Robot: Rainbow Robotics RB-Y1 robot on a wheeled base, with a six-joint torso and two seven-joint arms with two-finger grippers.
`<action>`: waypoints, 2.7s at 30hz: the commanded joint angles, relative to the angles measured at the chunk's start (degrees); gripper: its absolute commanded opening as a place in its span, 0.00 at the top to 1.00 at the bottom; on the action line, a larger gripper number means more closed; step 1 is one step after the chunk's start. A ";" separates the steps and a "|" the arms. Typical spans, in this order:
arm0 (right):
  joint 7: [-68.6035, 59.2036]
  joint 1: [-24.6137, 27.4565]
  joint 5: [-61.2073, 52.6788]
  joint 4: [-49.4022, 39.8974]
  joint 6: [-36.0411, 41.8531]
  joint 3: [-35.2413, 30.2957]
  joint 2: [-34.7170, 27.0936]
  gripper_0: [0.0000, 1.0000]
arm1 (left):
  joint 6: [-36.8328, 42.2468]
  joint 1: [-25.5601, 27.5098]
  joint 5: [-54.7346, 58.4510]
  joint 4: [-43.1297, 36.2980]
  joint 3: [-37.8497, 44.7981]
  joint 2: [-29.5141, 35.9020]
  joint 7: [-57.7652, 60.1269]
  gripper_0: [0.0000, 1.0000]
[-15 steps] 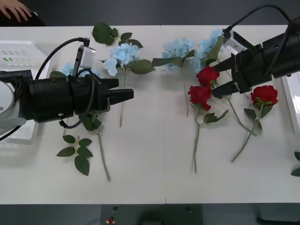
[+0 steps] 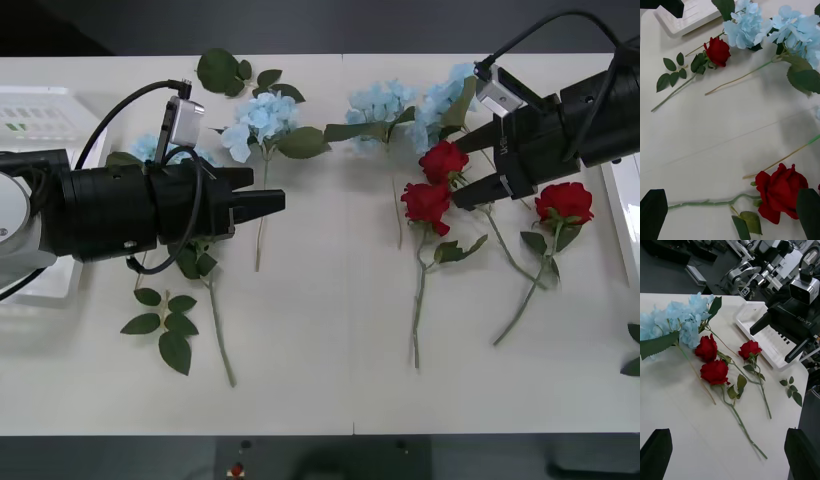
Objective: Put the red flowers into the right box and the blue flowers into the left box
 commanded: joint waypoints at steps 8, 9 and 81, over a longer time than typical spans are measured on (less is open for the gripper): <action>1.79 -0.69 -0.36 -0.82 -0.01 -0.84 -0.22 0.00 | -0.04 -0.28 0.16 -0.35 0.84 0.00 -2.06 0.13; 1.79 -0.69 -0.36 -0.82 -0.01 -0.84 -0.22 0.00 | -0.04 -0.28 0.16 -0.35 0.84 0.00 -2.06 0.13; -104.87 3.71 42.62 0.06 9.93 1.80 -6.90 0.00 | 32.84 -17.95 -13.02 47.29 6.73 -3.25 8.58 0.00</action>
